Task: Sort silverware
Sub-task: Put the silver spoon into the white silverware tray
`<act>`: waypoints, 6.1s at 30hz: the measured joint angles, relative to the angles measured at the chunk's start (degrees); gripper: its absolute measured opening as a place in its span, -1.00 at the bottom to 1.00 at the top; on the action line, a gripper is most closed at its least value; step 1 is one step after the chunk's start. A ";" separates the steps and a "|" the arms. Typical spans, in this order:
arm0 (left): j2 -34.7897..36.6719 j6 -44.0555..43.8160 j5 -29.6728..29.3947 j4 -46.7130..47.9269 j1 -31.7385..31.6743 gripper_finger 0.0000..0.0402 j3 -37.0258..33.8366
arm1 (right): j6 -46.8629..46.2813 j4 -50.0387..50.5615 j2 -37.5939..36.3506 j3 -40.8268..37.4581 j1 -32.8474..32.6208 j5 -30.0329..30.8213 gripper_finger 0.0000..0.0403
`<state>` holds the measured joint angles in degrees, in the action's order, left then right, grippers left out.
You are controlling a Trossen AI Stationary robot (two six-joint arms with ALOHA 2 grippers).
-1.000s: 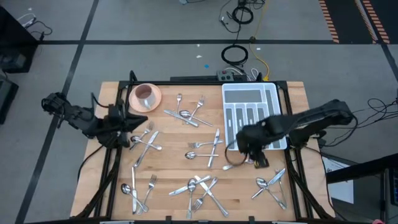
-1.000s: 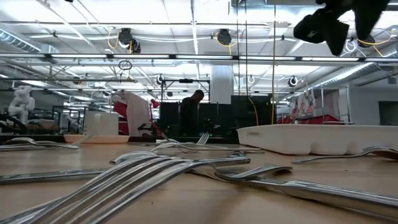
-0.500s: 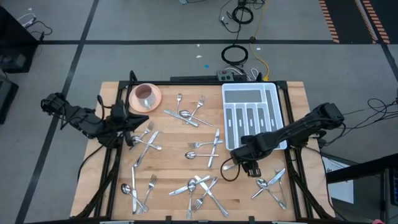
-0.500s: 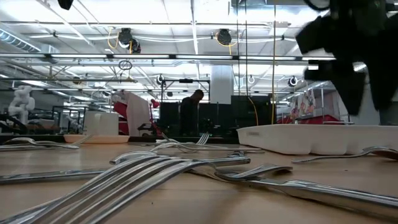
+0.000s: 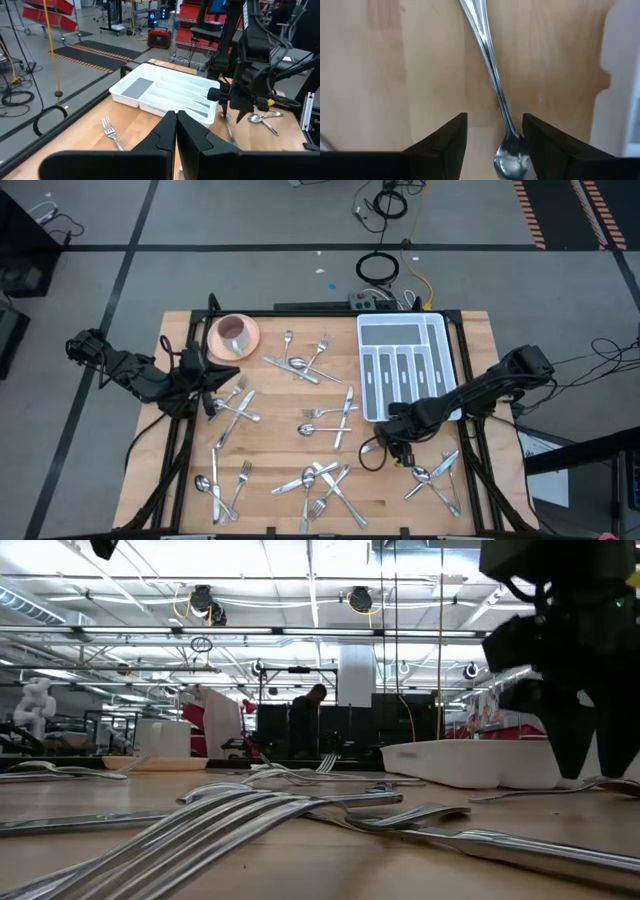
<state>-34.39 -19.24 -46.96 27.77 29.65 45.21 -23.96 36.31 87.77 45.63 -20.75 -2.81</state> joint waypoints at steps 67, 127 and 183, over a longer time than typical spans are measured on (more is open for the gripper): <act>-13.10 0.15 17.62 -38.46 -12.30 -0.92 -0.37 | 71.64 -28.95 -21.07 12.57 -1.49 77.38 -1.00; -63.04 -25.26 74.46 -79.56 -42.67 -0.68 15.93 | -27.09 -65.25 -32.61 -28.33 18.04 15.97 -1.00; -50.13 -16.79 77.06 -33.46 -48.53 -0.68 15.91 | -44.98 38.57 6.50 14.49 5.36 90.95 -1.00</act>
<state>-84.52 -36.04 30.11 -5.69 -18.88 61.12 -68.94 74.88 94.27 60.11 -15.39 88.14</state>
